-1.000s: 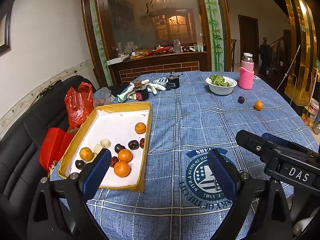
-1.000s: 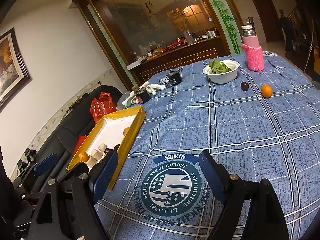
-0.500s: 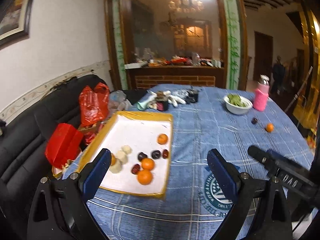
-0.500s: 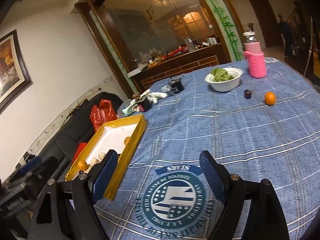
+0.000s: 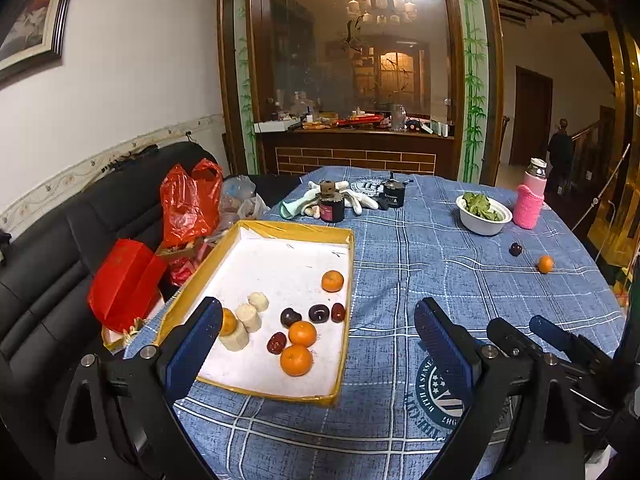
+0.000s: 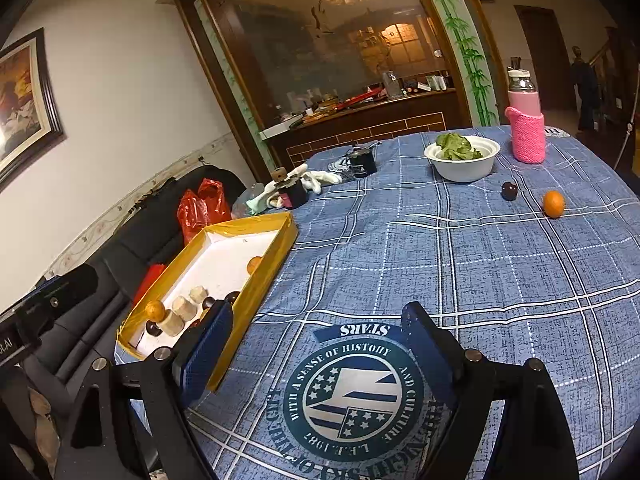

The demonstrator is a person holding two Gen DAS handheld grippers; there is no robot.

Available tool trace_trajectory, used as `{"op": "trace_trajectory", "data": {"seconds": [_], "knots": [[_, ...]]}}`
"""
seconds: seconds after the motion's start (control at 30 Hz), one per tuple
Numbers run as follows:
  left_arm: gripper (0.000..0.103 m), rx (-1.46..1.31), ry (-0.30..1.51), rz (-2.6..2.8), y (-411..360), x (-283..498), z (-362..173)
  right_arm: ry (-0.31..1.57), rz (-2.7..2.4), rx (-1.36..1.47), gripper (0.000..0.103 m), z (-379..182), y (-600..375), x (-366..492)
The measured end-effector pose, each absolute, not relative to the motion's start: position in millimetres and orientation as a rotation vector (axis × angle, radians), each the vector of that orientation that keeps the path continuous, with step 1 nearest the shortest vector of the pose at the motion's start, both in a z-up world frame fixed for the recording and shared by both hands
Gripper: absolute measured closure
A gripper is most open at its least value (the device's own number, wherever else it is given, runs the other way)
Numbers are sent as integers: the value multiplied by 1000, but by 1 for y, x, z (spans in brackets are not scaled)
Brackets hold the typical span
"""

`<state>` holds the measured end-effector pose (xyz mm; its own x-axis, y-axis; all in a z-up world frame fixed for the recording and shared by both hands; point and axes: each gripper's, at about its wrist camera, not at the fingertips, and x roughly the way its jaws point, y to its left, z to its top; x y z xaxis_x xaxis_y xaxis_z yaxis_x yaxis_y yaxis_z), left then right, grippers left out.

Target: Organize fruits

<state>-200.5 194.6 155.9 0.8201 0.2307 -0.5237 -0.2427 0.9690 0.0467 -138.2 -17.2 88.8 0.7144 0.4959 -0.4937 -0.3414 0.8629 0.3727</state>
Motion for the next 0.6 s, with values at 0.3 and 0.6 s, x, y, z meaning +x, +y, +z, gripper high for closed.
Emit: {"op": "trace_trajectory", "data": {"seconds": [0.3, 0.6], "knots": [[7, -7, 628, 116, 160, -167, 139, 644, 402, 328, 13, 84, -43, -123], [7, -83, 851, -164, 112, -119, 99, 658, 276, 349, 13, 74, -95, -113]]}}
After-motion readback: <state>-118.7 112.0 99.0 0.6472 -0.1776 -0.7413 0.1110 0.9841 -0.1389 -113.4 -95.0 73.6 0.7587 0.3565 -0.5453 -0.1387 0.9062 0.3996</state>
